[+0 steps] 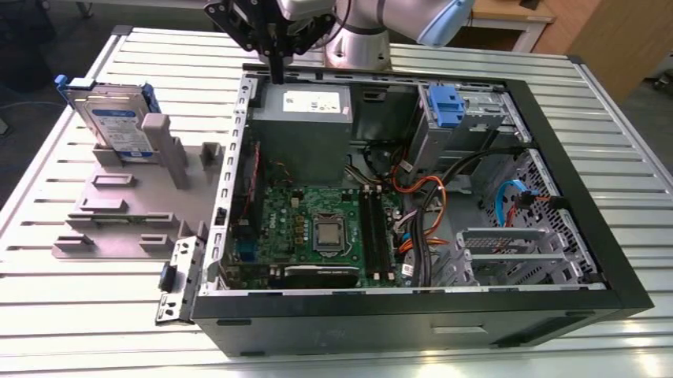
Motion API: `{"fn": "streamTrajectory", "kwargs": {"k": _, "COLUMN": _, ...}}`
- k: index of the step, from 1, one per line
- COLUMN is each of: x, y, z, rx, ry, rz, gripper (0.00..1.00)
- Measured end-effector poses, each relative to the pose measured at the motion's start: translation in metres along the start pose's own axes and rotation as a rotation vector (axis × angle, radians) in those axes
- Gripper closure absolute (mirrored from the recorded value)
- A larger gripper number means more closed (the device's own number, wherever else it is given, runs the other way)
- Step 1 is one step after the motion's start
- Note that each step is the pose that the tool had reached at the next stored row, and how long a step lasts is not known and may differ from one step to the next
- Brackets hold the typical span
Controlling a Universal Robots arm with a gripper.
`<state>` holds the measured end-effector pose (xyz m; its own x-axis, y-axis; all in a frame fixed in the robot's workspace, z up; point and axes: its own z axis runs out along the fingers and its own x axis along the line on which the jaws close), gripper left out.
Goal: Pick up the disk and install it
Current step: 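Reach for the disk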
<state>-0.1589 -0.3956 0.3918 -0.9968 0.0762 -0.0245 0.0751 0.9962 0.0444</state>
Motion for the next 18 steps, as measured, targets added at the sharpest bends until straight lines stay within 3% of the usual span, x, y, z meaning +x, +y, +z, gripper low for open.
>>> {"fn": "streamTrajectory", "kwargs": {"k": 18, "x": 0.0079, "y": 0.0054, "z": 0.0012, "rx": 0.0001, "ry": 0.0001, "rz": 0.000, "gripper": 0.89}}
